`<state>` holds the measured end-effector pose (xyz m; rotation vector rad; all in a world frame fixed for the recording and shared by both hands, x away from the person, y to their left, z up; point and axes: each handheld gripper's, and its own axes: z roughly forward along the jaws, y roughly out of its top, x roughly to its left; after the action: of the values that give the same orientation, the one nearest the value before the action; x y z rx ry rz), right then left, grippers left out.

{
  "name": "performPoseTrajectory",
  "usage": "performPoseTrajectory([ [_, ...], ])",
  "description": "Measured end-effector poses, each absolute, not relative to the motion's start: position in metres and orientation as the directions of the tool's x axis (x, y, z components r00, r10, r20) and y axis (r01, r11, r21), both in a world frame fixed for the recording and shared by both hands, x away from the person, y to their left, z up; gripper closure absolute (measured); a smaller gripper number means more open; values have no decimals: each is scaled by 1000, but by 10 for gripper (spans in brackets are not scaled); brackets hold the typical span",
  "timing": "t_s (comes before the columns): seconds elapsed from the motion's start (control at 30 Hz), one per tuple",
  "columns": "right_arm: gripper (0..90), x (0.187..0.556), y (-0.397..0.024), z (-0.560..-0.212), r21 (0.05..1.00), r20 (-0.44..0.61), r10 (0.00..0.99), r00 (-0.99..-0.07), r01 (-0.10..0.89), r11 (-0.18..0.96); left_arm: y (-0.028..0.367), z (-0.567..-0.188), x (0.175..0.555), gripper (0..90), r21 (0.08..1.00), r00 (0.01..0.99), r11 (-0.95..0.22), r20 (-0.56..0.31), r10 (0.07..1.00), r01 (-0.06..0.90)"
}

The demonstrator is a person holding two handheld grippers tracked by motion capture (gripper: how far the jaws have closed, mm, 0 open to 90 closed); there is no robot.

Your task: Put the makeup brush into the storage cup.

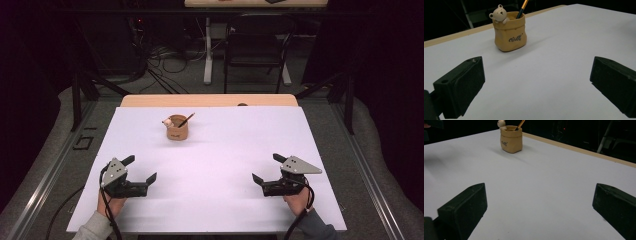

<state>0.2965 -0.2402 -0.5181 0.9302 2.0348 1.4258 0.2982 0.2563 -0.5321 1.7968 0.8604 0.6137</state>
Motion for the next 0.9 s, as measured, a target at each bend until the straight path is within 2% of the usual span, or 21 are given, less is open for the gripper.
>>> performPoseTrajectory([
  [0.43,0,285,-243,-518,945,-33,774,-632,233,230,260,-534,289,0,930,596,-226,8,803,292],
  [0.9,0,272,-254,-516,938,-35,790,-612,252,237,265,-536,280,0,932,571,-202,-7,821,302],
])
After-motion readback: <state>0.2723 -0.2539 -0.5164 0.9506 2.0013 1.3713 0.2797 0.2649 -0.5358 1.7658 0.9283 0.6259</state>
